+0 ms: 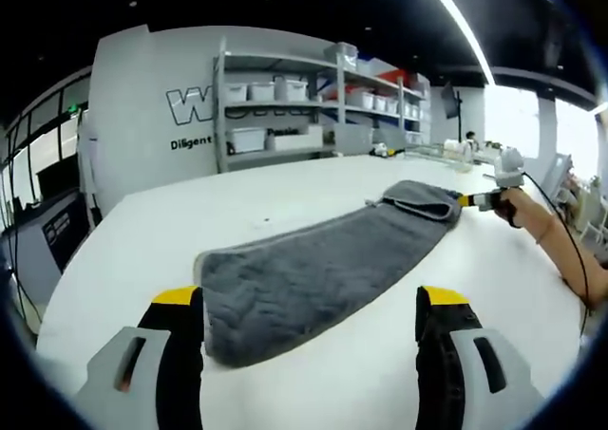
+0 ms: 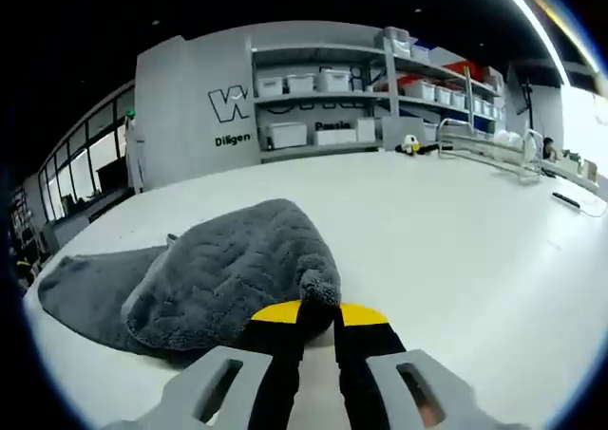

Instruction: Open the folded towel by lifting each exposed corner and separating the folded layers until the towel lies flat within the target outline without major curled edges

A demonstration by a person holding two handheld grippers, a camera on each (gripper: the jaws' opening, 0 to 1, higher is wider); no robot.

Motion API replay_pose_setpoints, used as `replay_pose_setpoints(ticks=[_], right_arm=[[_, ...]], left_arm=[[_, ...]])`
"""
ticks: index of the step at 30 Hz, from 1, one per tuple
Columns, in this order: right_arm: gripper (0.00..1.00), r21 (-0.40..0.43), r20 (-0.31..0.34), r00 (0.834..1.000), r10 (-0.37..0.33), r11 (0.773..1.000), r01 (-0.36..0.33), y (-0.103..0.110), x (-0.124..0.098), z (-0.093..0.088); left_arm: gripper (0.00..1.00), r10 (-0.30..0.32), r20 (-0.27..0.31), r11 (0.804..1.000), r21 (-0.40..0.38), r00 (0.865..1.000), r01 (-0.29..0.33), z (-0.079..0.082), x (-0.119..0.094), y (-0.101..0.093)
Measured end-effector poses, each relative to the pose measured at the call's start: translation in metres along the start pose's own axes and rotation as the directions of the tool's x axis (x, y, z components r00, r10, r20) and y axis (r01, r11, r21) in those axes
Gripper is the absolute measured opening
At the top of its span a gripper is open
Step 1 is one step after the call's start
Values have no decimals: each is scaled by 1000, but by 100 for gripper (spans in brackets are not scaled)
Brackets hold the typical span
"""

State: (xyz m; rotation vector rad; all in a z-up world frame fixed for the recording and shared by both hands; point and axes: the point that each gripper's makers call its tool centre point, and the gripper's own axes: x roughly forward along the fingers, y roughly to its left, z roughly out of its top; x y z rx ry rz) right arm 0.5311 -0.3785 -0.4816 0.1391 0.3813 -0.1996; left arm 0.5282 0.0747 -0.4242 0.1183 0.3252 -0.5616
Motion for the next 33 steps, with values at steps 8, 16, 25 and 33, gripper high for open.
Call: replay_pose_setpoints(ticks=[8, 16, 25, 33], right_arm=[[59, -34, 17, 985, -171, 985, 172, -27, -18, 18], [74, -260, 83, 996, 41, 965, -18, 24, -30, 56], [75, -505, -12, 948, 317, 817, -279, 116, -34, 53], [55, -647, -139, 962, 235, 714, -268, 125, -4, 17]], left_arm=[[91, -2, 3, 1000, 1, 1000, 2, 1, -1, -2], [91, -7, -1, 1000, -3, 1000, 7, 0, -1, -3], [91, -11, -3, 1000, -4, 1000, 11, 1, 0, -2], [90, -20, -13, 1000, -6, 1000, 20, -2, 0, -4]])
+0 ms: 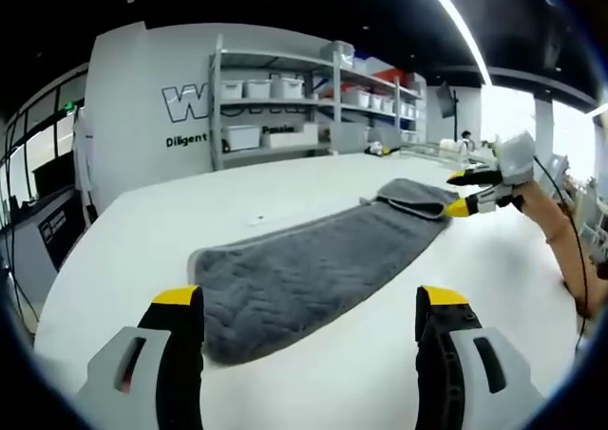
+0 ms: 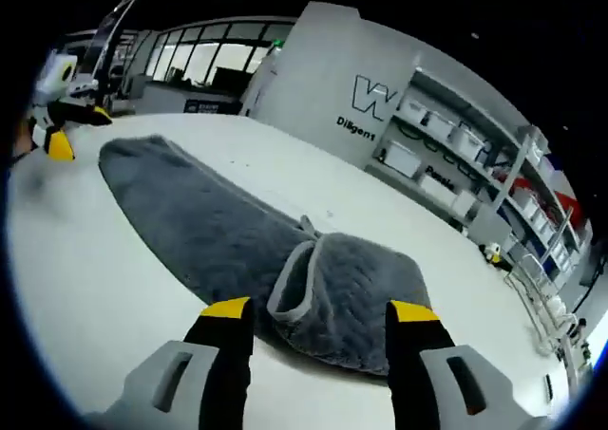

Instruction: Open the folded towel by lifting each exposed corner and separating the folded layers until the towel lies flat within the target outline without major curled edges

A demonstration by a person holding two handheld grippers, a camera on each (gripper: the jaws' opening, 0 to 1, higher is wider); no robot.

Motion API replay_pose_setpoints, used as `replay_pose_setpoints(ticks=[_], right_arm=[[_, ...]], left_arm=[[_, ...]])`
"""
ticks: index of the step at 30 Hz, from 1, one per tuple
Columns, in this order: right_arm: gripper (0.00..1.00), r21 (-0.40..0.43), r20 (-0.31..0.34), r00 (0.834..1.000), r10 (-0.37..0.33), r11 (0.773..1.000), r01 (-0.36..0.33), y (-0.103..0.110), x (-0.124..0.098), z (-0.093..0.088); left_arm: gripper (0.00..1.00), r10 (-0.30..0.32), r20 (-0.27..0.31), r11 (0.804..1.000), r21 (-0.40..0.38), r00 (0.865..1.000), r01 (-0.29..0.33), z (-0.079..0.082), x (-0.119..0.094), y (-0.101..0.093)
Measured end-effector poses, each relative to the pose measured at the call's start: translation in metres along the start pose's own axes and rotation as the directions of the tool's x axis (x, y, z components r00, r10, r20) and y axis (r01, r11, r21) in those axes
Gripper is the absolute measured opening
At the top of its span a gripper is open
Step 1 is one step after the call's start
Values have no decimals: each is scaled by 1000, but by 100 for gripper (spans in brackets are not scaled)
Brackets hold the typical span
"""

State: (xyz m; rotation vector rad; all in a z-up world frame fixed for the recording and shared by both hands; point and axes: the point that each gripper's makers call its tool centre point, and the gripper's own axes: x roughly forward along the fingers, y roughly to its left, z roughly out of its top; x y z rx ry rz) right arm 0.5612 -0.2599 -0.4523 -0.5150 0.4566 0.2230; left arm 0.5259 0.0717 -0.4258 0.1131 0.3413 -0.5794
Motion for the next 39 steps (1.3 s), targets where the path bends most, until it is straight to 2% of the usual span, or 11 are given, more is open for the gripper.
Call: replay_pose_setpoints(ticks=[2, 6, 11, 14, 17, 18, 20, 23, 26, 32, 39], right_arm=[[48, -14, -13, 1000, -2, 1000, 2, 1, 5, -6], [23, -53, -14, 1000, 3, 999, -4, 2, 7, -11], [9, -46, 18, 999, 30, 999, -29, 8, 4, -6], [4, -21, 70, 998, -1, 1000, 2, -1, -1, 3], [3, 73, 133, 991, -12, 997, 2, -8, -5, 10], [3, 134, 162, 987, -14, 991, -8, -11, -7, 13], [3, 194, 184, 982, -35, 981, -1, -20, -10, 14], [3, 260, 211, 974, -82, 965, 25, -31, -17, 15], [2, 330, 271, 959, -88, 944, -7, -37, -27, 25], [2, 345, 315, 932, -181, 936, 65, -71, -41, 31], [2, 331, 316, 916, -248, 933, 139, -102, -51, 13]], left_arm=[[90, 1, 0, 1000, 0, 1000, -1, 0, 0, 0], [90, -7, 5, 1000, 0, 1000, 7, 1, 0, -3], [90, -5, 2, 1000, -2, 1000, 5, 1, 0, -1], [90, -5, 3, 1000, -3, 1000, 5, 0, -1, -1], [90, -6, 2, 1000, -4, 1000, 6, 0, 0, -1], [90, -6, 0, 1000, -4, 1000, 6, 0, 0, 0], [90, -4, -4, 1000, -3, 1000, 4, -1, 0, -1], [90, -5, -5, 1000, -5, 1000, 4, -2, 1, 0], [89, 0, -7, 1000, -2, 1000, 0, -2, 0, 0], [89, 3, -1, 1000, 5, 1000, -3, -1, -3, -2], [89, 13, -18, 1000, 7, 1000, -13, -4, 0, 2]])
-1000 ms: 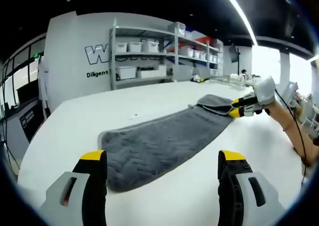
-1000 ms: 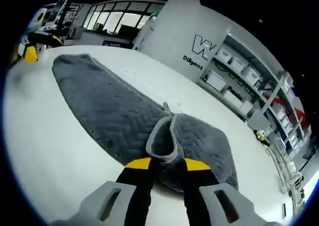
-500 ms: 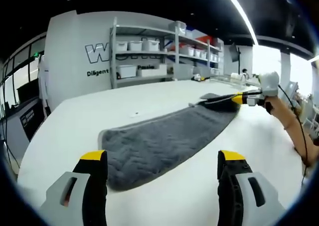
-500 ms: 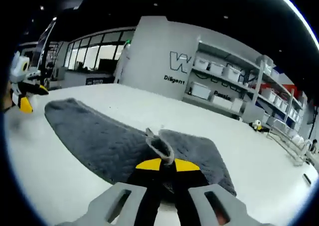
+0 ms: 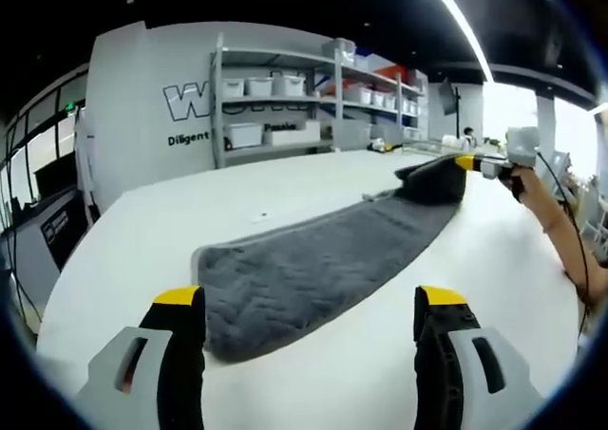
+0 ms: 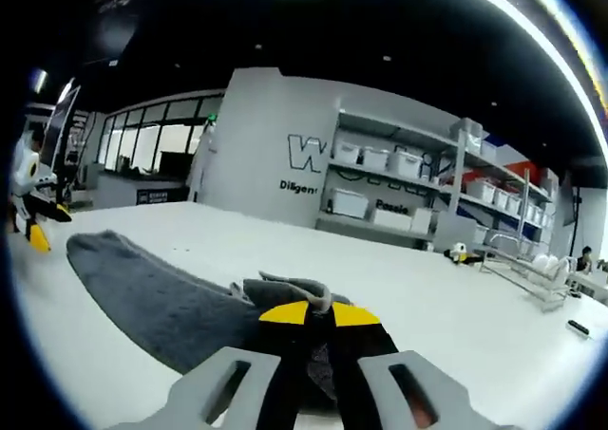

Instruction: Open the folded towel by lifting each exposed corner and separating the folded layers until the towel lies flat within the target outline without major curled edges

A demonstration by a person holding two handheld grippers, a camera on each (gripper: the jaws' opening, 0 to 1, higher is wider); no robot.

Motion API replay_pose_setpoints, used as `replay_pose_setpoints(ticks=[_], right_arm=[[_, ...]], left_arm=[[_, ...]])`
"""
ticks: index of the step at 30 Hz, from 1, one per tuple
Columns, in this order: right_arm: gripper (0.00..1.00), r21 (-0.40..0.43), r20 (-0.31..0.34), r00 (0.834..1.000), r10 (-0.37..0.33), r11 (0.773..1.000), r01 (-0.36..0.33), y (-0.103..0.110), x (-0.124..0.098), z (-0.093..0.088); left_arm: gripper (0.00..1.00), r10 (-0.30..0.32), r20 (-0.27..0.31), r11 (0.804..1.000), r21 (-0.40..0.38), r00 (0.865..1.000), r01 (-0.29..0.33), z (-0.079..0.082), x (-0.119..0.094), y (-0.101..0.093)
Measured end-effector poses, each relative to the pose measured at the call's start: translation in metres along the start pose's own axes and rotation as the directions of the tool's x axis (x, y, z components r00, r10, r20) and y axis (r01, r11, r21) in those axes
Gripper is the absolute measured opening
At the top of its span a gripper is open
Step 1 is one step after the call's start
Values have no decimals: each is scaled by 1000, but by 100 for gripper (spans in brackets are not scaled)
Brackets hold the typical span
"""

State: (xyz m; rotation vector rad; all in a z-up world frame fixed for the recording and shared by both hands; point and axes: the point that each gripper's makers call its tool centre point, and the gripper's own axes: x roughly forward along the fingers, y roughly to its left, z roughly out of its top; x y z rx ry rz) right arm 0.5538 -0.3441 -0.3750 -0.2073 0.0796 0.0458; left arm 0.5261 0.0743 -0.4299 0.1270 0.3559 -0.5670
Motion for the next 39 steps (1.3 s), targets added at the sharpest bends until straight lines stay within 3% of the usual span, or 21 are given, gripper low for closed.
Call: replay_pose_setpoints(ticks=[2, 8, 13, 16, 19, 21, 26, 27, 32, 35, 39], right_arm=[[2, -53, 14, 999, -44, 998, 45, -18, -4, -1], [2, -44, 31, 991, -131, 990, 133, -53, -7, -8], [2, -144, 6, 969, -245, 959, 243, -87, -11, -21], [2, -95, -41, 955, -294, 952, 289, -104, -12, -34], [2, -162, -46, 939, -340, 931, 328, -122, -10, -38], [2, -216, -67, 928, -366, 914, 345, -133, -10, -45], [2, -225, -67, 913, -403, 897, 380, -158, -10, -49], [2, -258, -76, 909, -411, 888, 380, -166, -7, -52], [2, -266, -111, 908, -403, 893, 364, -175, 0, -61], [2, -326, -182, 882, -436, 872, 364, -183, -1, -77], [3, -288, -276, 862, -426, 892, 349, -185, -2, -102]], left_arm=[[89, 1, -9, 1000, 5, 1000, -1, -1, 1, 0], [89, 3, -13, 1000, 24, 1000, -3, -2, 1, -4], [89, 11, -27, 1000, 16, 1000, -11, -6, 2, 1], [89, 17, -23, 1000, 25, 1000, -17, -4, 3, -1], [89, 13, -28, 999, 34, 1000, -12, -4, 4, -3], [89, 15, -36, 999, 33, 999, -14, -6, 5, -1], [89, 29, -40, 999, 37, 999, -28, -7, 3, 2], [89, 31, -38, 999, 39, 999, -29, -7, 2, 1], [89, 36, -40, 998, 53, 999, -34, -6, 2, -1], [89, 37, -51, 998, 57, 998, -34, -9, 2, -1], [89, 43, -53, 998, 58, 998, -40, -10, 2, 0]])
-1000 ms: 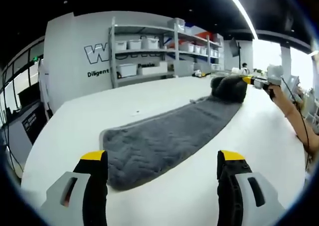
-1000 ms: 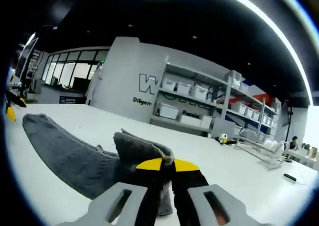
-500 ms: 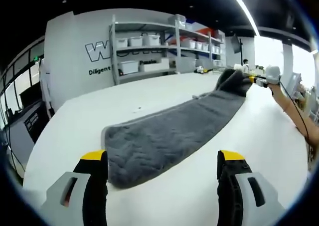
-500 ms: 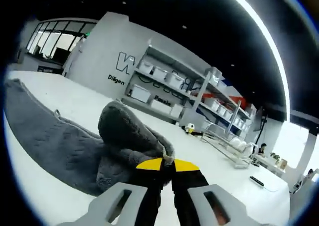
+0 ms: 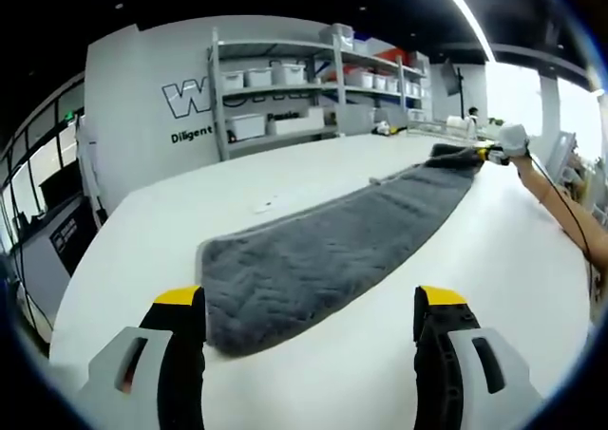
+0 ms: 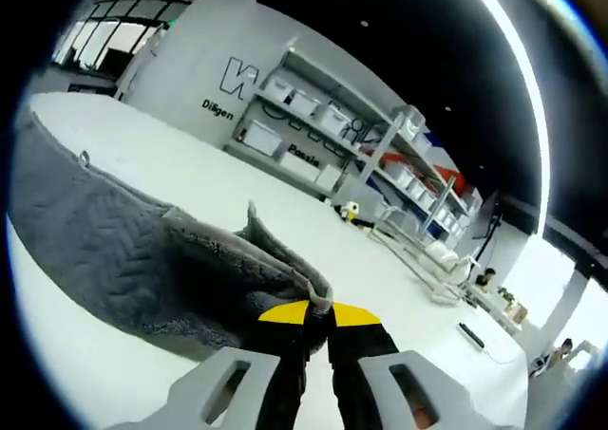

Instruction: Open the folded towel by lifting each exposed corner and separating the folded layers until the towel lies flat within the target outline without major curled edges

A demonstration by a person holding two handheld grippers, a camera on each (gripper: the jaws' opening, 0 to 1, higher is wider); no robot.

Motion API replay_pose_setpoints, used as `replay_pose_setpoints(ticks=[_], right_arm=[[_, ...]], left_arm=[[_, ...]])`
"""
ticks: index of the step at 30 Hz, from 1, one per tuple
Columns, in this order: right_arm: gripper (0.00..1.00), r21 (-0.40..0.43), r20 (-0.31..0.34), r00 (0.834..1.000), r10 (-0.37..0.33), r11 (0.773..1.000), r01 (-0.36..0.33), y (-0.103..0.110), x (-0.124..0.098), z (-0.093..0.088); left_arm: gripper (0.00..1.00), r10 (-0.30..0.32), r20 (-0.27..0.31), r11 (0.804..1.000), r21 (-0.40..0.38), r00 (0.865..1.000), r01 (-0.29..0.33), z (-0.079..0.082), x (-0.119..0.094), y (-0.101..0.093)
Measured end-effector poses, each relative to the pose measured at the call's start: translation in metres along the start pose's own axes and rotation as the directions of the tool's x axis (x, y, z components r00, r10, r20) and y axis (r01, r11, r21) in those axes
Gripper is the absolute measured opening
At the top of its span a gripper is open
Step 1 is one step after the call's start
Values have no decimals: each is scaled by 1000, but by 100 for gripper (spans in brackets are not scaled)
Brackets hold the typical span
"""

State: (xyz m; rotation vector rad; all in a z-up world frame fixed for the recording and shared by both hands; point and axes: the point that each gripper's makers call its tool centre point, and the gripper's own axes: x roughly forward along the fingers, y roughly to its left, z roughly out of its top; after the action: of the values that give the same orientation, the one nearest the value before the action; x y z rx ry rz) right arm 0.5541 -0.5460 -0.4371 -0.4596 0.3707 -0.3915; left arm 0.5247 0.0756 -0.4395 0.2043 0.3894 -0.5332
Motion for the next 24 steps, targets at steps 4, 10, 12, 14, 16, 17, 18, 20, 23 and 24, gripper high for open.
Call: replay_pose_setpoints(ticks=[4, 10, 12, 14, 16, 17, 18, 20, 23, 24], right_arm=[[2, 87, -45, 998, 41, 995, -37, 3, 3, -14], [5, 58, -43, 999, 1, 998, 1, -4, 6, -17], [13, 13, -77, 997, -23, 1000, 24, -7, 8, -25], [22, 1, -110, 993, -51, 999, 51, -13, 8, -33], [28, 7, -125, 991, -52, 999, 53, -16, 7, -37], [30, 20, -124, 991, -58, 998, 60, -19, 5, -38], [32, 33, -122, 990, -63, 997, 68, -21, 2, -40], [37, 44, -126, 989, -73, 996, 79, -24, -2, -41], [48, 40, -139, 986, -87, 995, 93, -27, -7, -41], [53, 38, -149, 985, -86, 995, 93, -27, -8, -41]], left_arm=[[89, -14, -3, 1000, -9, 1000, 14, -3, 1, -5], [88, -5, -12, 1000, -12, 1000, 5, -4, 1, -1], [88, -7, -9, 1000, -12, 1000, 7, -4, 2, -2], [88, -9, -10, 1000, -12, 1000, 9, -4, 2, -3], [88, -8, -11, 1000, -12, 1000, 8, -5, 1, -3], [88, -6, -11, 1000, -12, 1000, 6, -5, 1, -3], [88, -5, -11, 1000, -11, 1000, 4, -5, 0, -3], [88, -4, -10, 1000, -10, 1000, 4, -5, 0, -4], [88, -7, -11, 1000, -11, 1000, 7, -6, 0, -6], [88, -8, -11, 1000, -11, 1000, 8, -6, -1, -6]])
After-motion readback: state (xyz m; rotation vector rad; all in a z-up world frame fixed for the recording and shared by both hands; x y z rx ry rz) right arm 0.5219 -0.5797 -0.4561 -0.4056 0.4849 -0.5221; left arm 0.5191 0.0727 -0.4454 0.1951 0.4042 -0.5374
